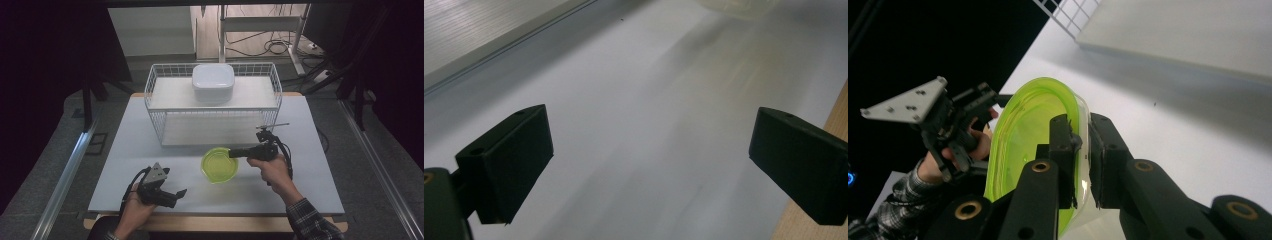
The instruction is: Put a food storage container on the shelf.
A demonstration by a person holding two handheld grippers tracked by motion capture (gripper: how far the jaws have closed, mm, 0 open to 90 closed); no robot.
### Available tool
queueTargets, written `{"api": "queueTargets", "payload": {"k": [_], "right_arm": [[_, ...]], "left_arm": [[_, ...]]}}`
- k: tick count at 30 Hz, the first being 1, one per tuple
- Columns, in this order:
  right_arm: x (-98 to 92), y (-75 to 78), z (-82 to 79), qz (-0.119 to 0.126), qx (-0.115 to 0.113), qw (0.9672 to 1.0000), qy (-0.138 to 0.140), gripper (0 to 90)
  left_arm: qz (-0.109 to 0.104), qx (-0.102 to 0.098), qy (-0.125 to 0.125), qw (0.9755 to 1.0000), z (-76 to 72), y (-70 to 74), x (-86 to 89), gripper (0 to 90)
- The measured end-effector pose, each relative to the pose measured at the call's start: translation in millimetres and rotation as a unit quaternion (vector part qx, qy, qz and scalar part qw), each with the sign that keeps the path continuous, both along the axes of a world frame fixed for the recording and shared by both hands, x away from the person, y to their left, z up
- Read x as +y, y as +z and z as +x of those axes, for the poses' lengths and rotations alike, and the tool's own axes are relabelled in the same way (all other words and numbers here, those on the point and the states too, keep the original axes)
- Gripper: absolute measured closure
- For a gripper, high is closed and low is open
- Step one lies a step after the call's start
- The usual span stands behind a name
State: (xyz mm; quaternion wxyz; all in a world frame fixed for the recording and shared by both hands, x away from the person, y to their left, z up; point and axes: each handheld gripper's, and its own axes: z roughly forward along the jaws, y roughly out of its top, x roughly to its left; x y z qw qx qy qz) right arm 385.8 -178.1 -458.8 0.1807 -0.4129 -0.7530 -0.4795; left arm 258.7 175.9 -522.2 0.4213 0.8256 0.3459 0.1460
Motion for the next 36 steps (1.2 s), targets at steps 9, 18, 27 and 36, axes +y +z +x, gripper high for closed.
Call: {"api": "queueTargets", "payload": {"k": [9,18,27,36], "right_arm": [[-4.6,24.3,-0.5,0.019,-0.012,0.9997,-0.009,81.4],[-6.5,53.2,2.1,0.036,-0.037,0.9985,-0.019,81.5],[-6.3,82.2,8.1,0.052,-0.053,0.9969,-0.026,81.5],[-2.5,107.3,18.2,0.065,-0.069,0.9949,-0.036,81.5]], "left_arm": [[-0.002,0.001,0.0,1.0,0.3,-0.1,0.5,3.6],[-0.003,0.002,0.0,1.0,0.5,-0.4,0.7,3.6],[-0.004,0.002,0.0,1.0,1.1,-0.9,1.2,3.4],[-0.006,0.004,-0.002,1.0,1.3,-1.8,0.5,3.4]]}}
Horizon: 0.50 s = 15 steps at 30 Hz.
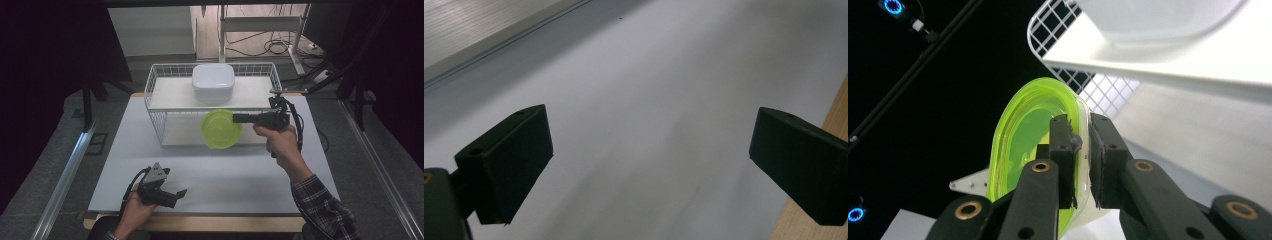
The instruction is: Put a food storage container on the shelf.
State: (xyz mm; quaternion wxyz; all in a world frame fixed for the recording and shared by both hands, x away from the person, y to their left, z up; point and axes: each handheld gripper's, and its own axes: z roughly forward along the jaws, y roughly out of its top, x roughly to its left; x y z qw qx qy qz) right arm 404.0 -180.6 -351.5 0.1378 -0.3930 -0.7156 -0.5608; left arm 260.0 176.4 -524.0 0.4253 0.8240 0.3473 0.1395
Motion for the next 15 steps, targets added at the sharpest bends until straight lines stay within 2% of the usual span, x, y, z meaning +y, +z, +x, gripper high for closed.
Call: {"api": "queueTargets", "payload": {"k": [15], "right_arm": [[10.7,43.0,12.3,0.016,-0.033,0.9992,-0.018,81.5]], "left_arm": [[-0.003,0.001,-0.001,1.0,-0.2,0.0,0.0,3.4]]}}
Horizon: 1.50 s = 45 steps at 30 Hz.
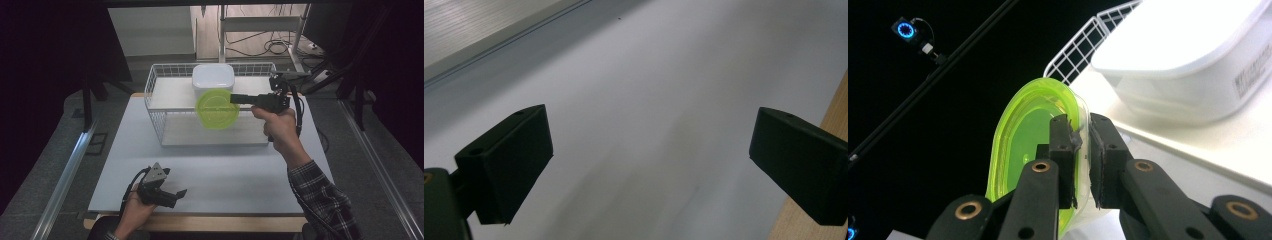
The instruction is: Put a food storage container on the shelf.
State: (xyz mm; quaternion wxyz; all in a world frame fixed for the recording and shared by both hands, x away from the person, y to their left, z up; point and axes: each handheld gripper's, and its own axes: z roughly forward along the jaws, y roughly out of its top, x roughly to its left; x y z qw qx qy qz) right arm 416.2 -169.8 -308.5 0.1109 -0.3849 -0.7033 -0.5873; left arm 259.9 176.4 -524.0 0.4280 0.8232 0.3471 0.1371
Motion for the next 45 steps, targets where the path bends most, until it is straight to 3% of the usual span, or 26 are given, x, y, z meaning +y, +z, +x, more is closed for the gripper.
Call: {"api": "queueTargets", "payload": {"k": [15,27,34,45], "right_arm": [[7.0,24.6,18.2,0.016,-0.012,0.9991,-0.037,81.5],[16.5,46.2,39.0,0.019,-0.025,0.9956,-0.089,81.5],[22.4,52.1,53.7,0.019,-0.026,0.9923,-0.119,81.5],[33.6,45.3,71.2,0.011,-0.002,0.9878,-0.156,81.2]], "left_arm": [[-0.001,0.002,-0.001,1.0,-0.2,0.3,0.3,3.4],[-0.001,0.003,-0.003,1.0,-0.4,0.1,-0.1,3.4],[-0.001,0.004,-0.006,1.0,-0.4,0.0,0.0,3.4],[0.0,0.006,-0.011,0.9999,-0.5,-0.4,-0.7,3.4]]}}
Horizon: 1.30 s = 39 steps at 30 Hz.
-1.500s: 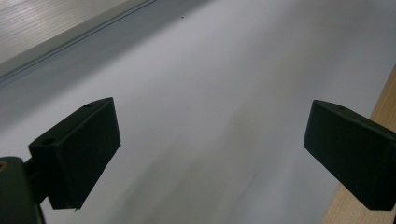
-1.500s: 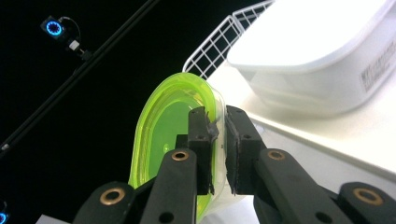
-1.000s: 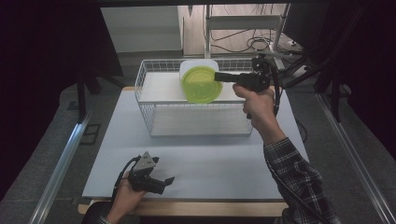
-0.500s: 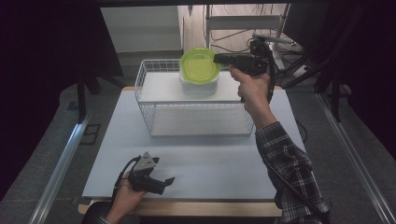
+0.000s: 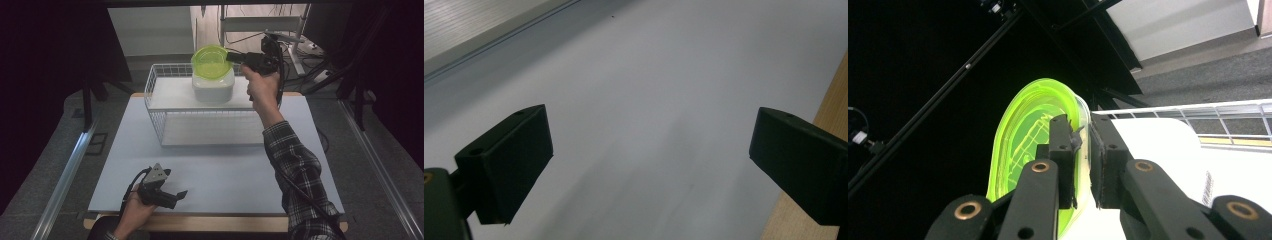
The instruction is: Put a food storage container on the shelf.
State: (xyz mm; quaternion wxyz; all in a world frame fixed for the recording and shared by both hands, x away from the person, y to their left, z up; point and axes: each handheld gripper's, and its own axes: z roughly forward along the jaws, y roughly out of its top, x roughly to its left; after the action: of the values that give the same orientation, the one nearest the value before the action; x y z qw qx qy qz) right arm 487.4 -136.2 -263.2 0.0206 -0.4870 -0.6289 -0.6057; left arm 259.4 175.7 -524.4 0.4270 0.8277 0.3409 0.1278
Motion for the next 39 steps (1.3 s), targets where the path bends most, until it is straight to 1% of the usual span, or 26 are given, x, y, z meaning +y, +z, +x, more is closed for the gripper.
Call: {"api": "queueTargets", "payload": {"k": [2,5,8,10,12,14,17,20,22,23,26,28,29,31,33,35,37,39], "right_arm": [[0.6,-0.3,1.4,0.002,0.004,1.0,-0.007,80.9],[2.0,-0.1,2.9,-0.004,0.011,0.9998,-0.018,79.7],[4.1,0.8,3.2,-0.022,0.009,0.9992,-0.031,76.9],[5.2,0.8,3.6,-0.035,0.007,0.9987,-0.037,72.6],[6.1,0.0,4.5,-0.04,0.007,0.9984,-0.039,71.7],[5.9,-0.4,5.5,-0.036,0.01,0.9986,-0.038,71.6],[6.3,-0.4,6.7,-0.04,0.01,0.9984,-0.038,69.1],[6.1,-1.3,8.4,-0.045,0.009,0.9983,-0.036,63.0],[6.6,-1.6,9.0,-0.053,0.004,0.9979,-0.038,57.2],[6.6,-1.9,9.2,-0.055,-0.002,0.9978,-0.037,53.8],[6.5,-2.0,9.8,-0.059,-0.013,0.9976,-0.033,41.6],[6.0,-1.3,10.1,-0.064,-0.021,0.9973,-0.028,34.2],[6.0,-0.5,10.3,-0.068,-0.021,0.9972,-0.024,32.0],[5.7,0.1,10.2,-0.078,-0.023,0.9965,-0.02,29.0],[5.1,1.2,9.2,-0.085,-0.029,0.9957,-0.021,28.1],[3.9,1.9,8.4,-0.085,-0.033,0.9957,-0.018,28.1],[2.0,2.9,7.3,-0.08,-0.037,0.996,-0.016,28.0],[-0.8,4.5,5.8,-0.083,-0.044,0.9955,-0.014,27.5]], "left_arm": [[0.002,0.0,-0.001,1.0,0.1,-0.1,-0.1,3.4],[0.002,0.001,-0.002,1.0,0.0,-0.4,-0.8,3.4],[0.004,0.001,-0.004,1.0,-0.1,-0.6,-1.4,3.4],[0.005,0.001,-0.005,1.0,0.0,-0.6,-1.3,3.4],[0.005,0.002,-0.005,1.0,0.1,-0.7,-1.2,3.4],[0.006,0.002,-0.006,1.0,0.1,-0.8,-1.3,3.4],[0.006,0.003,-0.006,1.0,0.1,-1.0,-1.7,3.5],[0.007,0.003,-0.007,0.9999,0.1,-1.2,-1.8,3.4],[0.007,0.003,-0.007,0.9999,0.0,-1.0,-1.8,3.4],[0.006,0.003,-0.007,1.0,0.0,-1.0,-1.8,3.4],[0.006,0.003,-0.006,1.0,0.2,-1.1,-1.6,3.4],[0.006,0.003,-0.007,1.0,0.1,-1.1,-1.8,3.4],[0.006,0.003,-0.007,0.9999,0.1,-1.1,-1.9,3.5],[0.007,0.003,-0.007,0.9999,0.2,-1.3,-2.1,3.4],[0.006,0.003,-0.007,0.9999,0.1,-1.2,-2.2,3.5],[0.007,0.003,-0.007,0.9999,0.0,-1.1,-2.1,3.4],[0.007,0.003,-0.007,0.9999,0.2,-1.2,-2.1,3.4],[0.007,0.003,-0.007,0.9999,0.1,-1.2,-2.1,3.4]]}}
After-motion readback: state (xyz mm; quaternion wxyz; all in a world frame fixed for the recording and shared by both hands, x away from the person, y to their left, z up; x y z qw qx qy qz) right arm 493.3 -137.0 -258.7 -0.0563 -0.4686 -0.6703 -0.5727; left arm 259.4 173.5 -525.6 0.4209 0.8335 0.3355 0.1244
